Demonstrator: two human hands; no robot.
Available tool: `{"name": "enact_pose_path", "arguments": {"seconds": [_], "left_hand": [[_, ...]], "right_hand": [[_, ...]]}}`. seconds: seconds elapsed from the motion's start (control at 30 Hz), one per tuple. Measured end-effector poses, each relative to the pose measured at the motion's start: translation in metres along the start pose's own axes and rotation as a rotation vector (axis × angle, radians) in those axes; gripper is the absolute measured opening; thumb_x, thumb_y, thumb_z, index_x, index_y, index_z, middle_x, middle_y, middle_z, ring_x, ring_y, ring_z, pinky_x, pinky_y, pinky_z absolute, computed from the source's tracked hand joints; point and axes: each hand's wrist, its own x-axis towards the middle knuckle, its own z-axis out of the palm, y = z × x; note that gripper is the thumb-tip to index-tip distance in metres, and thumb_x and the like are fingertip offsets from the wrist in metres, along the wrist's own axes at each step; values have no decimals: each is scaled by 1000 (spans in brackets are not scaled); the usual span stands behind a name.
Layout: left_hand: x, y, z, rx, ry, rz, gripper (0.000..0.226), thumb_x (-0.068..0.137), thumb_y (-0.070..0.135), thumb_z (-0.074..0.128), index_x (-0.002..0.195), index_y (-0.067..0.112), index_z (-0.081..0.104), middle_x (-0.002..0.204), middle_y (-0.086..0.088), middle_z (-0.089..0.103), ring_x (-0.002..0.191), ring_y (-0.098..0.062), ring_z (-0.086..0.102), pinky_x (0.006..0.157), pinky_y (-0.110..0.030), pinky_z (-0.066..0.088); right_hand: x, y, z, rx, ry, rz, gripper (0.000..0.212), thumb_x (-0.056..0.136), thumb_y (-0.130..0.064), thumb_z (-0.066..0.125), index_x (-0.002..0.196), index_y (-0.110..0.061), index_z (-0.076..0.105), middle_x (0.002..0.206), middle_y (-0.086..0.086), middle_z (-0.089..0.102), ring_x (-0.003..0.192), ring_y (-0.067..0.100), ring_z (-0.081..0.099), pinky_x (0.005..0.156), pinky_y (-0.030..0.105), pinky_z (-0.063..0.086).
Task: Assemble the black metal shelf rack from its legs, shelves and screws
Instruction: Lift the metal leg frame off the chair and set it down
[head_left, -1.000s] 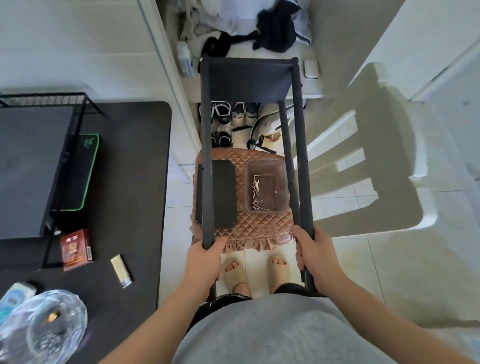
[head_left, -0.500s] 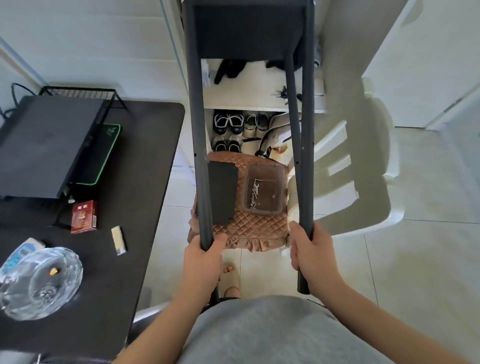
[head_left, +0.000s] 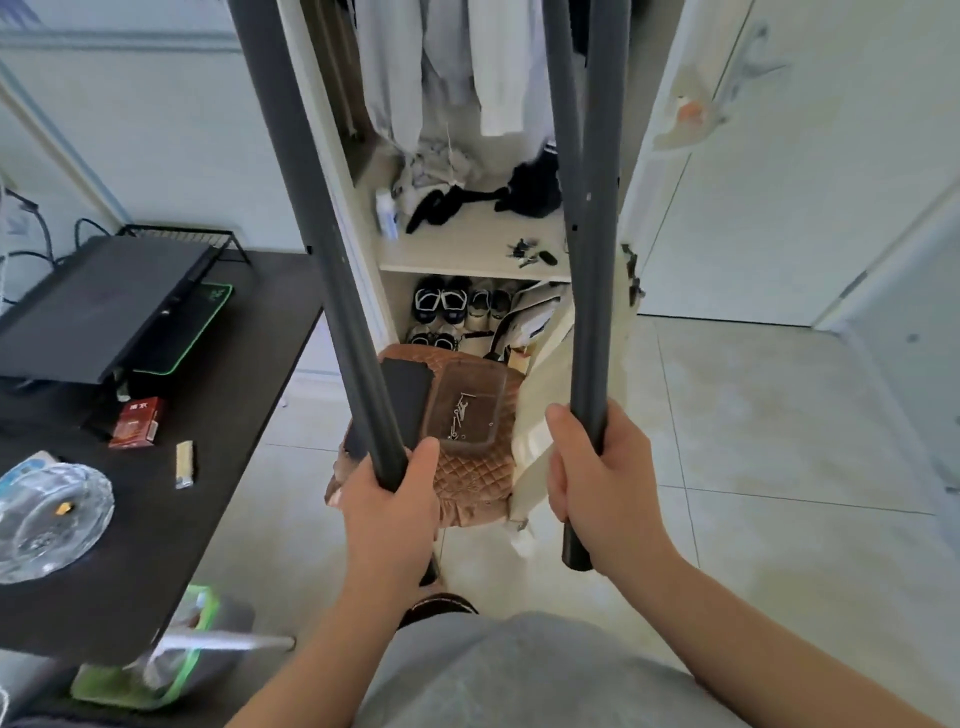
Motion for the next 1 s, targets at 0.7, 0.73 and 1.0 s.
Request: {"name": "enact_pose_path", "arguments": {"seconds": [0.7, 0.73, 1.0], "left_hand": [[-121, 39, 285, 108, -936, 222, 47, 75, 47, 66, 58, 16, 36, 47, -4, 32, 39, -20, 31, 39, -27, 30], [-128, 33, 301, 141, -974, 213, 45, 74, 48, 66, 59, 19, 36, 48, -4, 32, 40, -20, 30, 39, -27, 30], [-171, -33, 441, 477, -1239, 151, 39, 73, 49, 66, 62, 22, 39, 49, -3, 36, 42, -21, 32, 41, -30, 30]], "right_hand": [[-61, -37, -273, 137, 874, -221, 25, 95, -31, 57, 84, -13, 44, 52, 4, 39, 39, 16, 36, 38, 25, 34], [-64, -31, -287, 150, 924, -209, 25, 96, -30, 57, 84, -13, 44, 54, 5, 39, 39, 16, 36, 38, 25, 33], [-54, 39, -405, 320, 1237, 12, 25, 101, -25, 56, 85, -14, 41, 59, 9, 38, 41, 16, 35, 37, 26, 31]]}}
